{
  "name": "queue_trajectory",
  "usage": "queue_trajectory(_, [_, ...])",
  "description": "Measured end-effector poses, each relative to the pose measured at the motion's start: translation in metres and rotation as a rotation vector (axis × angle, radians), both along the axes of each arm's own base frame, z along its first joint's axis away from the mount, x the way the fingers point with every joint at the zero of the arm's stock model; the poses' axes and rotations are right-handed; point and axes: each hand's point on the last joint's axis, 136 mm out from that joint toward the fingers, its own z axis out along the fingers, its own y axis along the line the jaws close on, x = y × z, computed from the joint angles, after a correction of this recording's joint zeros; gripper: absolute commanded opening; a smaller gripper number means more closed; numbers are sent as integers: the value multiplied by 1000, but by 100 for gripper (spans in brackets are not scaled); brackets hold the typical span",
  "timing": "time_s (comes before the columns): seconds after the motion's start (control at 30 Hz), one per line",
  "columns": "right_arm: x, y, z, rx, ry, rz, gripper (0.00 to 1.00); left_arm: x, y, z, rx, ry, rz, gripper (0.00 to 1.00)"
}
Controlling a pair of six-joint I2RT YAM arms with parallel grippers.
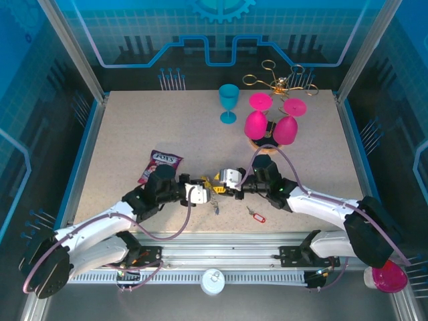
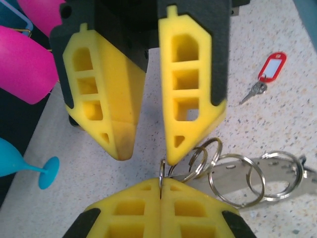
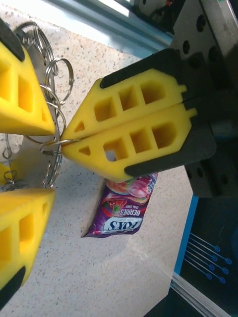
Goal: Put the keys on the keyring
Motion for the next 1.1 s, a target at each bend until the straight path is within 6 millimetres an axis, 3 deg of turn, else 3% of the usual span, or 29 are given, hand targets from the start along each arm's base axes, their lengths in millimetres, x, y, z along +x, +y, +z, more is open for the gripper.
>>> queue_trajectory(0.67, [3,-4,-6,9,-127,-17,30,7,2,0,19,-104,21,0])
queue_trajectory(0.87, [2,-13,-10,25,-99,-56,30,8,3,-2,-14,-11,74,0])
queue_trajectory(1.1, [-1,-17,4,49,-114,-65,28,8,2,-4,-66,110,121,0])
